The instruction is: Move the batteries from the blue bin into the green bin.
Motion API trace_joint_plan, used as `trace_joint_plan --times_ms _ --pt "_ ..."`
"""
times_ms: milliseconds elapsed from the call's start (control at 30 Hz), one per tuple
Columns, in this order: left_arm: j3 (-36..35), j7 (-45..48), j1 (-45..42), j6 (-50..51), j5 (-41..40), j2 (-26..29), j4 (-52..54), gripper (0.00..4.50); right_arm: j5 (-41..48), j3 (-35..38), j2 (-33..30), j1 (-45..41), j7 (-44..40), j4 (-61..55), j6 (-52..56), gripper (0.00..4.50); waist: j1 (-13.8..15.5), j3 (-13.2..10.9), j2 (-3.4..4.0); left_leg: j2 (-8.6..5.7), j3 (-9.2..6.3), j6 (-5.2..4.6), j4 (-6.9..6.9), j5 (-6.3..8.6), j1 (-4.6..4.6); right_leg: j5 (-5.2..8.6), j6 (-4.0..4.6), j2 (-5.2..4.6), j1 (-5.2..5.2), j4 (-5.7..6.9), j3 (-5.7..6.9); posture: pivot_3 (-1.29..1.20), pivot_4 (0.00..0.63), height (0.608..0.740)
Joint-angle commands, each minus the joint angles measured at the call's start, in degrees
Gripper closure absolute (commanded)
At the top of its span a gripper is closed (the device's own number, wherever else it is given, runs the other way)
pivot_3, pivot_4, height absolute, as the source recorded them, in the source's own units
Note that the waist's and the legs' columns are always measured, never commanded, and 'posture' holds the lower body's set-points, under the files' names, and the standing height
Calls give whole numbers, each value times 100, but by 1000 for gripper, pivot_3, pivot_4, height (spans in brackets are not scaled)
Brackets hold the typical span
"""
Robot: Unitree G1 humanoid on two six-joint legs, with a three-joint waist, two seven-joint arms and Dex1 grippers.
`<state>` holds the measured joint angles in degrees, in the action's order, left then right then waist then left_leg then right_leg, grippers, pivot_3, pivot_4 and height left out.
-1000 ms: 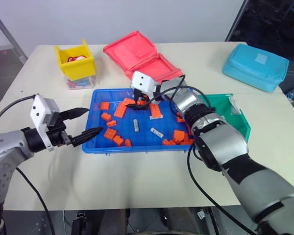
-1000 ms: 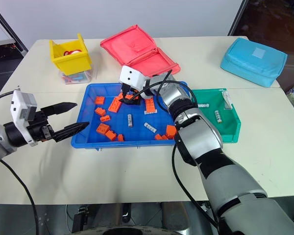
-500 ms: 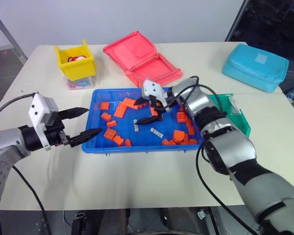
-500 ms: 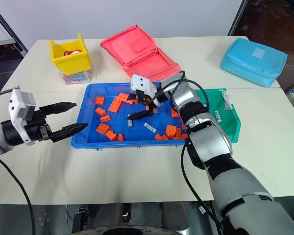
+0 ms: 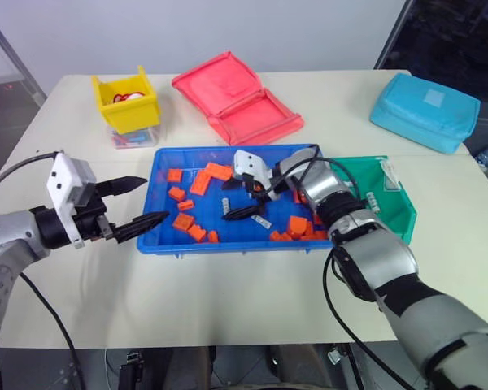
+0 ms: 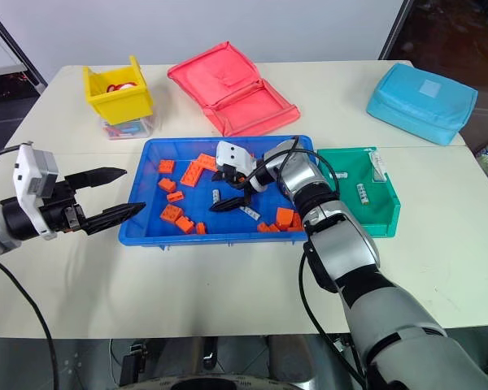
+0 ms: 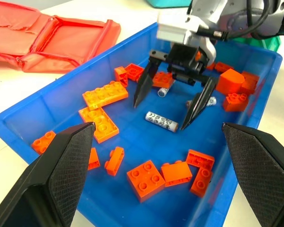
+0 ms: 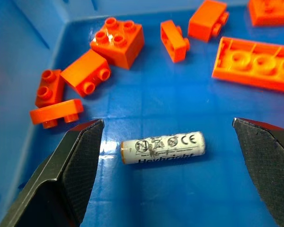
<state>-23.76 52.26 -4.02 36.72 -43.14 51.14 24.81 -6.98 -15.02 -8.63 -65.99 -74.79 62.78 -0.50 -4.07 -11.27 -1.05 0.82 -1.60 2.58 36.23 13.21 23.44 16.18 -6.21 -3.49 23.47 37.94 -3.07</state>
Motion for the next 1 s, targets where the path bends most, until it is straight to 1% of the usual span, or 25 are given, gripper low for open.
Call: trace_joint_plan --times_ms 33,233,267,333,367,400,433,700,767,900,1000 --pt "-214 -46 54 -47 -62 13 152 0 -92 -51 92 -177 91 108 -168 27 0 0 0 0 0 0 0 0 0 0 0 0 0 0 0 0 150 740" --pt "-223 -90 83 -71 -72 3 161 0 -179 -52 179 -195 229 318 -273 27 1 0 0 0 -1 0 0 0 -1 0 0 0 -1 0 0 0 150 740" --pt "-223 -100 86 -72 -74 1 171 0 -197 -60 183 -191 261 339 -298 260 1 0 0 0 0 0 1 0 -1 0 0 0 -1 0 0 0 150 740" --pt "-223 -113 88 -75 -78 -1 182 0 -221 -69 185 -186 252 361 -340 906 1 0 0 0 0 1 1 0 -1 0 0 0 -1 0 0 0 150 740" --pt "-227 -117 94 -75 -83 -1 191 0 -226 -67 185 -184 245 365 -351 1290 1 0 0 0 -1 1 0 0 -1 0 0 0 -1 0 0 0 150 740" --pt "-228 -117 96 -77 -86 2 193 0 -229 -65 185 -183 232 367 -364 1880 1 0 0 0 -1 1 0 0 -1 0 0 0 -1 0 0 0 150 740" --pt "-226 -116 95 -79 -88 6 191 0 -233 -64 184 -184 228 371 -373 2253 2 0 0 0 -1 1 0 0 -1 0 0 0 -1 0 0 0 150 740" --pt "-165 -73 -4 -78 -124 15 134 0 -210 20 144 -273 336 342 -401 2240 2 0 0 0 -1 1 0 -1 -1 0 0 0 -1 0 0 0 150 740" --pt "-111 -45 -137 -54 -225 -13 93 0 -111 152 67 -476 393 243 -394 2240 3 -1 0 0 -1 1 0 -1 -1 0 0 0 -1 0 0 0 150 740" --pt "31 1 -626 42 -528 -96 -42 0 201 471 -233 -946 260 -166 -250 2240 13 -3 -1 0 -1 8 0 -5 1 0 0 -1 0 1 0 0 150 740" --pt "347 156 -1037 27 -536 -132 -152 0 542 723 -605 -1019 -16 -896 211 2240 25 -2 -2 -1 -4 8 0 -5 1 0 0 -3 -2 1 2 0 150 740"
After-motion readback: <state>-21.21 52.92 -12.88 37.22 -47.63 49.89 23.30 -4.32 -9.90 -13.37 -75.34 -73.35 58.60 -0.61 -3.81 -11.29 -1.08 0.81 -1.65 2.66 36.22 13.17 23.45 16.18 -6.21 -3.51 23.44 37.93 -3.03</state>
